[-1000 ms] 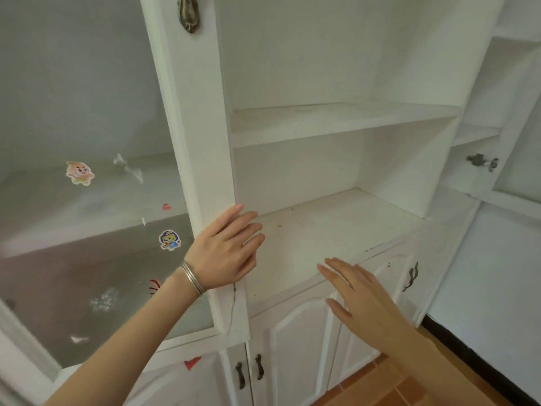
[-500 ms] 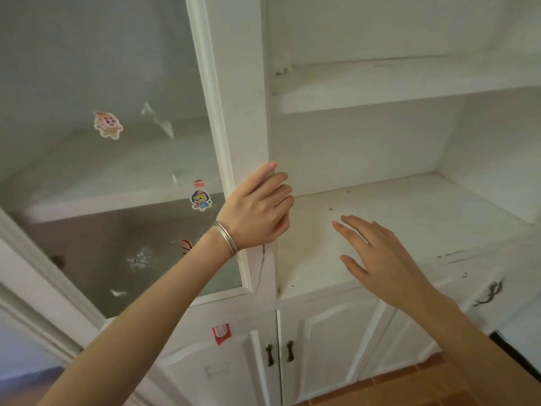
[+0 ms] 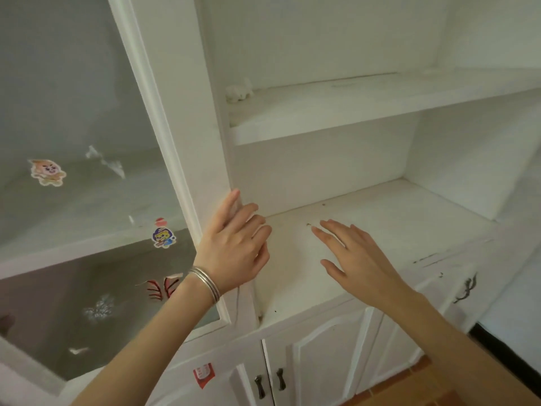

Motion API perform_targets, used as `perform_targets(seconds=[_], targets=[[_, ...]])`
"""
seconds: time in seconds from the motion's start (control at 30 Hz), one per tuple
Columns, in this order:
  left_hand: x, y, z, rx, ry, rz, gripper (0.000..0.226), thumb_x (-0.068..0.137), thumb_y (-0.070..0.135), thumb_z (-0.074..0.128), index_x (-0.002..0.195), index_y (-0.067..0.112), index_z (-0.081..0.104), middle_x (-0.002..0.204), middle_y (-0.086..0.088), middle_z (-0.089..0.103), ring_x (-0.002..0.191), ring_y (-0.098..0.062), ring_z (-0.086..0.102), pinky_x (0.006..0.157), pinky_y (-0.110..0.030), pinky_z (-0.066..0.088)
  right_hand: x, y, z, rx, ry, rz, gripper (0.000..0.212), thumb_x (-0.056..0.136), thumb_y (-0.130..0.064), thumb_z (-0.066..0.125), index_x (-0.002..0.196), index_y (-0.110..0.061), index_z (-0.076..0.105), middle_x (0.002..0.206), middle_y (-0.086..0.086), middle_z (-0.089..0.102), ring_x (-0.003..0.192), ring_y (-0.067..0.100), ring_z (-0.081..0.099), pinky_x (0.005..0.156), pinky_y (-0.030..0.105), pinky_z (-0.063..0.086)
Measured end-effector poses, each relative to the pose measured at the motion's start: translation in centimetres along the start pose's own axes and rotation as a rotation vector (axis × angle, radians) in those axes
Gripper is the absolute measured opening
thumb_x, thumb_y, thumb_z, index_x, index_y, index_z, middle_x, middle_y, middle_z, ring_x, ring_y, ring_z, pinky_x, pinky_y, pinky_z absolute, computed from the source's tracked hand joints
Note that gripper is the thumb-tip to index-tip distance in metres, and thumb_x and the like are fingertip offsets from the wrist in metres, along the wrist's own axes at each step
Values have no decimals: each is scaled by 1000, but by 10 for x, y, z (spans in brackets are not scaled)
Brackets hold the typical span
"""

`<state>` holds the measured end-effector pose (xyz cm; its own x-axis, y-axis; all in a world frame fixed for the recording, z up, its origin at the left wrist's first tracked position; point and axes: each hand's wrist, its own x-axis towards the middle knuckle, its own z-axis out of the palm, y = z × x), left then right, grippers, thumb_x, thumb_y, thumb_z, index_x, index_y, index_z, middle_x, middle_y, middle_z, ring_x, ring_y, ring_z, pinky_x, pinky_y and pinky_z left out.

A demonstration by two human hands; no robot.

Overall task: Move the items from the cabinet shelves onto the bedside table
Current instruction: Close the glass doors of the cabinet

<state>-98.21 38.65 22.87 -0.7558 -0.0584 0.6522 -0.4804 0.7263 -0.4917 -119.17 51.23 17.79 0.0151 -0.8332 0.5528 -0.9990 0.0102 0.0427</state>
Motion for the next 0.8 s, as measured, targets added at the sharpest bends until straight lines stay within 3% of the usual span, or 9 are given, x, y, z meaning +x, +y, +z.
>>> perform_targets(seconds=[0.07,0.17,0.27,0.53,0.67,0.8], targets=[[4,16,7,-95,-44,-17,21,74,21,57,90,14,69,93,-4,67,101,-27,59,115,-45,12,-10,4,-6,-30,-15,37,55,84,-25,66,135,-12,46,135,8,51,125,22,46,101,46,41],[16,51,23,-322,-129,-70,34,78,29,50,103,13,67,108,-9,64,105,-33,57,99,-43,33,-33,17,-19,-88,-47,126,56,84,-25,65,135,-13,45,136,9,50,126,23,46,101,46,40],[38,88,35,-473,-222,-78,43,80,38,44,110,15,66,116,-10,62,108,-33,56,91,-44,42,-70,35,-40,-170,-81,238,59,83,-25,67,136,-11,45,136,11,50,126,26,47,101,49,39],[109,203,24,-649,-184,159,51,85,43,37,120,16,62,125,-13,59,117,-34,53,101,-52,38,-186,78,-123,-357,-155,540,62,82,-26,69,137,-14,43,139,9,48,127,26,46,103,48,36],[142,264,9,-695,-149,262,52,87,44,35,123,17,61,128,-12,58,120,-34,52,102,-53,37,-242,101,-154,-382,-158,635,58,89,-28,61,141,-17,38,144,6,42,133,22,38,109,44,28],[170,320,-6,-713,-156,301,53,88,44,33,121,17,63,127,-13,59,118,-34,53,99,-55,40,-289,135,-178,-433,-174,668,60,84,-27,67,138,-15,43,140,8,48,129,25,44,105,46,33]])
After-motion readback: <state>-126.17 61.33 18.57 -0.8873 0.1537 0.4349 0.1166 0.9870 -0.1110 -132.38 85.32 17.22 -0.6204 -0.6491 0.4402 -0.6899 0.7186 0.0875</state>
